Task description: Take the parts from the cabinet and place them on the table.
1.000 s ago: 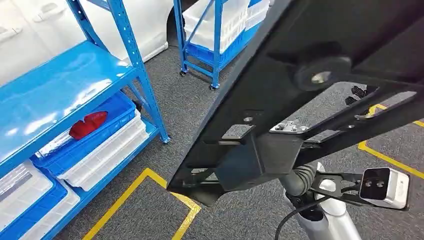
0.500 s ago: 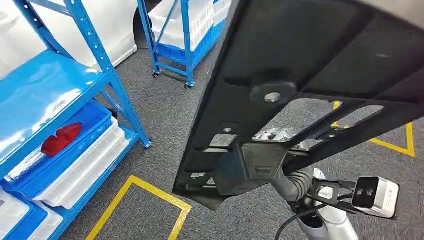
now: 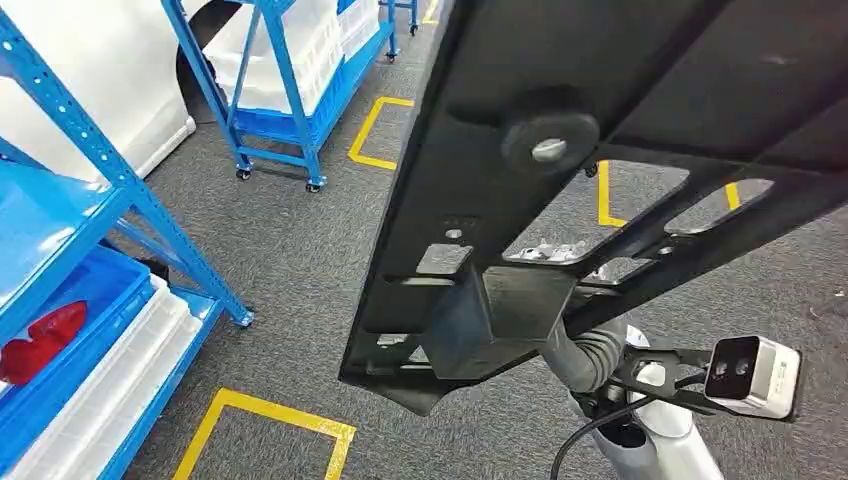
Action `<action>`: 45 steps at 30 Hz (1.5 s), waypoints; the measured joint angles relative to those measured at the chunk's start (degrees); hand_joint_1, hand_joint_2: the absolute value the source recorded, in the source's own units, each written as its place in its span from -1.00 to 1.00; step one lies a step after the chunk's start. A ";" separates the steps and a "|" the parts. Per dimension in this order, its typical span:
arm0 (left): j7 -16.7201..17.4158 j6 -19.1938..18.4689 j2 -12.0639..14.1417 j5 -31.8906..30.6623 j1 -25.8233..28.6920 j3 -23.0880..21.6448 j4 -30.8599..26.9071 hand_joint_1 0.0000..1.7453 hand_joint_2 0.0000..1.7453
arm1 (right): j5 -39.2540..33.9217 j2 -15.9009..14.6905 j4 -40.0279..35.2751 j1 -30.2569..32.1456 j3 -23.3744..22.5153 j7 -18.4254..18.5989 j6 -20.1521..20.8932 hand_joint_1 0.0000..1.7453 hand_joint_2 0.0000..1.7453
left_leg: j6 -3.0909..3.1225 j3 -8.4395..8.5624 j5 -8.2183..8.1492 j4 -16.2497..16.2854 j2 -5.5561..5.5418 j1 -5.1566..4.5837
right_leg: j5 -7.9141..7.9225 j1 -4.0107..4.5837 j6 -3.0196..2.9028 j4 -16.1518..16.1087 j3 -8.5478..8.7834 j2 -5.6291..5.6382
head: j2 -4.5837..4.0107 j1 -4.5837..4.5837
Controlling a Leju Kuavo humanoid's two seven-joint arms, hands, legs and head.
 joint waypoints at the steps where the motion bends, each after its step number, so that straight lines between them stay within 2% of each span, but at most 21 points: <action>1: 0.00 0.13 0.02 -0.22 -0.08 -0.02 0.00 -1.00 1.00 | -0.20 -0.07 -0.13 -0.13 0.00 0.11 -0.04 1.00 1.00 | 0.14 -0.20 0.09 0.33 0.55 -0.15 | 0.25 -0.25 0.39 -0.06 -0.28 0.48 | 0.00 -0.07; 4: -0.15 0.52 0.00 0.02 -0.44 0.02 0.00 -1.00 1.00 | -0.61 -0.70 -0.20 -0.17 -0.11 -0.22 0.26 1.00 1.00 | 1.42 0.20 0.51 -0.35 2.39 -0.22 | 0.52 -0.55 1.67 -0.32 -0.59 2.26 | 0.00 -0.07; 6: -0.31 0.92 -0.02 0.00 -0.35 0.06 0.00 -1.00 1.00 | -0.55 -0.98 -0.20 -0.22 -0.37 -0.57 0.55 1.00 1.00 | 2.10 0.45 0.71 -0.72 4.07 -0.36 | -2.46 -0.27 1.86 4.08 -2.72 -3.70 | 0.00 0.37; 8: -0.39 1.44 -0.02 0.00 0.07 0.11 0.00 -1.00 1.00 | -0.24 -0.98 -0.17 0.02 -0.35 -0.79 0.46 1.00 1.00 | 2.32 0.44 0.57 -0.70 5.60 -0.69 | -6.60 -0.44 2.21 13.05 -7.18 -5.72 | 0.00 0.39; 10: -0.39 1.60 -0.02 0.00 0.33 0.13 0.00 -1.00 1.00 | 0.37 -0.98 -0.17 0.57 -0.28 -0.81 0.15 1.00 1.00 | 2.37 0.47 0.39 -0.68 7.28 -0.89 | -7.12 -0.70 2.38 17.48 -9.49 -6.17 | 0.00 0.41; 12: -0.33 1.70 -0.02 0.00 0.31 0.13 0.00 -1.00 1.00 | 1.29 -1.01 -0.20 1.02 -0.26 -0.88 -0.64 1.00 1.00 | 2.19 0.68 0.14 -0.67 8.62 -0.90 | -3.29 -0.73 2.22 11.19 -6.24 -6.70 | 0.00 0.44; 14: -0.26 1.70 -0.09 0.00 0.32 0.13 0.00 -1.00 1.00 | 2.03 -1.01 -0.39 1.28 -0.26 -1.11 -1.22 1.00 1.00 | 1.81 1.17 -0.23 -0.67 9.73 -0.97 | 0.38 -0.45 1.64 0.86 -0.47 -9.88 | 0.00 0.44; 15: -0.26 1.70 -0.09 0.00 0.39 0.13 0.00 -1.00 1.00 | 2.10 -1.01 -0.52 1.28 -0.28 -1.20 -1.40 1.00 1.00 | 1.39 1.23 -0.52 -0.54 10.14 -1.41 | -0.32 0.29 1.20 -0.20 -0.11 -11.10 | 0.00 0.39; 19: -0.20 1.88 -0.07 0.02 0.11 0.13 0.00 -1.00 1.00 | 2.47 -1.01 -0.74 1.44 -0.35 -1.05 -2.58 1.00 1.00 | 0.16 2.12 -0.99 -0.79 12.32 -1.31 | -0.07 0.28 0.01 -0.75 -0.17 -8.11 | 0.00 0.35; 22: 0.11 1.44 -0.07 -0.02 0.19 0.11 0.02 -1.00 1.00 | 2.69 -1.03 -1.18 0.88 -0.52 -0.20 -4.15 1.00 1.00 | -0.27 -1.25 -5.84 7.24 6.27 -0.70 | 0.25 -0.17 -0.91 -1.25 0.46 -6.39 | 0.00 -0.08; 25: 0.26 1.46 0.00 -0.02 0.36 0.13 0.02 -1.00 1.00 | 2.65 -1.05 -1.09 0.93 -0.50 0.24 -4.57 1.00 1.00 | -0.55 -6.97 -9.23 18.03 5.11 -0.69 | 0.21 0.06 -1.03 -1.12 0.44 -4.08 | 0.00 -0.24; 28: -0.63 0.96 0.00 0.00 0.30 0.13 0.02 -1.00 1.00 | 2.75 -1.07 -0.72 1.19 -0.52 0.26 -4.72 1.00 1.00 | -0.24 -3.00 -1.83 7.79 4.36 -0.60 | 0.06 -0.03 -0.80 -0.84 0.74 -1.54 | 0.00 -0.22; 29: -0.83 0.85 0.00 0.00 0.36 0.13 0.02 -1.00 1.00 | 2.91 -1.07 -0.59 1.32 -0.57 0.17 -4.81 1.00 1.00 | -0.10 -0.71 0.77 2.48 2.54 -0.48 | -0.09 -0.11 -0.57 -0.66 0.81 -0.84 | 0.00 -0.20; 30: -0.98 0.85 0.00 0.00 0.35 0.13 0.02 -1.00 1.00 | 3.10 -1.07 -0.44 1.50 -0.59 0.09 -4.98 1.00 1.00 | 0.05 -0.03 0.04 0.75 -0.32 -0.37 | -0.19 0.12 -0.27 -0.42 0.57 -0.29 | 0.00 -0.18; 34: -1.22 0.83 0.00 0.02 -0.02 0.13 0.02 -1.00 1.00 | 4.00 -1.05 0.37 2.34 -0.77 -0.31 -5.44 1.00 1.00 | 1.00 0.34 0.25 -0.27 1.62 -0.54 | 0.36 -0.40 1.24 -0.55 -0.39 2.37 | 0.00 -0.13; 37: -1.22 0.70 -0.09 0.00 0.04 0.13 0.02 -1.00 1.00 | 4.42 -1.03 0.85 2.29 -1.05 -0.31 -5.53 1.00 1.00 | 2.10 0.60 0.67 -1.05 4.16 -0.45 | -3.82 -0.14 1.59 6.09 -3.67 -4.92 | 0.00 0.37; 40: -0.87 0.66 -0.09 0.00 0.29 0.13 0.02 -1.00 1.00 | 4.57 -0.98 1.71 2.75 -1.18 -0.31 -5.47 1.00 1.00 | 2.22 0.56 0.46 -1.01 6.68 -0.72 | -7.86 -0.66 2.10 17.89 -9.68 -6.14 | 0.00 0.35; 41: -0.61 0.66 -0.11 0.00 0.24 0.13 0.02 -1.00 1.00 | 4.57 -0.94 1.97 2.91 -1.31 -0.29 -5.44 1.00 1.00 | 2.17 0.62 0.35 -1.01 7.46 -0.73 | -6.80 -0.79 2.22 17.33 -9.54 -6.28 | 0.00 0.33; 43: -0.37 0.66 -0.24 0.00 0.17 0.13 0.04 -1.00 1.00 | 4.61 -0.90 2.34 2.93 -1.60 -0.26 -5.44 1.00 1.00 | 1.92 0.93 0.08 -1.00 8.80 -0.73 | -2.12 -0.81 2.13 8.67 -5.01 -7.25 | 0.00 0.37; 44: -0.26 0.65 -0.42 0.00 0.14 0.13 0.04 -1.00 1.00 | 4.61 -0.87 2.40 2.91 -1.77 -0.26 -5.44 1.00 1.00 | 1.71 1.18 -0.10 -1.00 9.35 -0.73 | -0.04 -0.71 1.91 3.24 -2.04 -8.73 | 0.00 0.37; 45: -0.22 0.66 -0.44 0.00 0.14 0.13 0.04 -1.00 1.00 | 4.61 -0.79 2.40 2.83 -1.86 -0.26 -5.44 1.00 1.00 | 1.38 1.41 -0.32 -0.98 9.88 -1.01 | -0.36 -0.27 1.52 -0.38 -0.25 -11.88 | 0.00 0.35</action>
